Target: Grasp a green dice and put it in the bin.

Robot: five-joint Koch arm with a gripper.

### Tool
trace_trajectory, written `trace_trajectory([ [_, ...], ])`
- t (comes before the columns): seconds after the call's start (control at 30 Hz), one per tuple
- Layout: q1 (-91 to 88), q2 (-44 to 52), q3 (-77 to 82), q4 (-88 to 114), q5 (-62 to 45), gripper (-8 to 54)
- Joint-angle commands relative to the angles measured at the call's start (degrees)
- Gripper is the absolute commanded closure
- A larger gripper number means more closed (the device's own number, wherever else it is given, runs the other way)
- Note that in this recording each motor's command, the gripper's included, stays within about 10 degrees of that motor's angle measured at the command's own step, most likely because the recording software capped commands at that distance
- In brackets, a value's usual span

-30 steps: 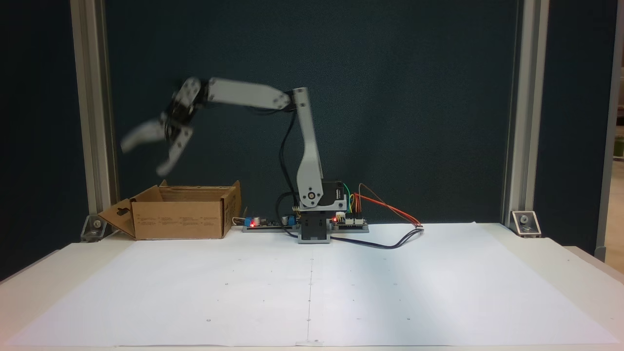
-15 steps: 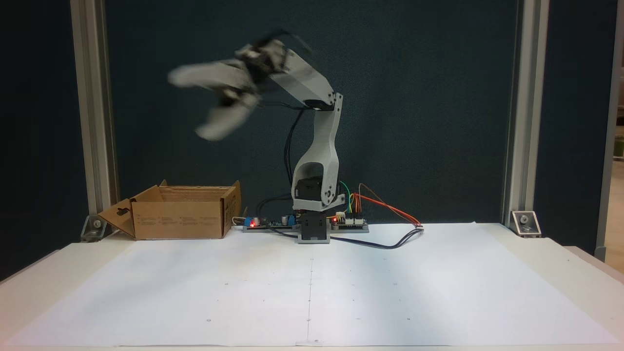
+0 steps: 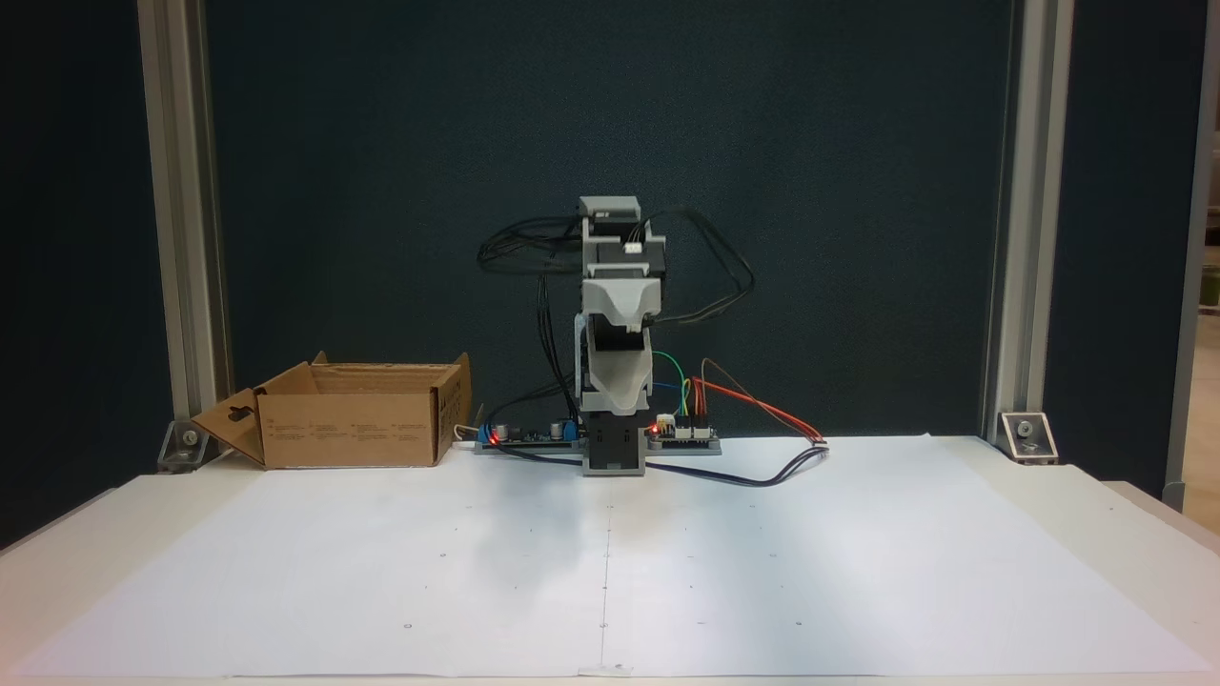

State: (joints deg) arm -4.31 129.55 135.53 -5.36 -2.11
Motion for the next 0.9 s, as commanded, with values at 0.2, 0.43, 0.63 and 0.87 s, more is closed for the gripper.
trace_trajectory([
  [0.2, 6.42, 6.42, 13.45, -24.59, -3.16, 3.1],
  [0.43, 8.61, 6.42, 22.15, -40.94, -3.96, 3.3],
  [0.63, 8.35, 6.42, 28.65, -55.18, -4.48, 3.2],
  [0.87, 8.26, 6.42, 37.27, -71.26, -4.48, 3.0],
])
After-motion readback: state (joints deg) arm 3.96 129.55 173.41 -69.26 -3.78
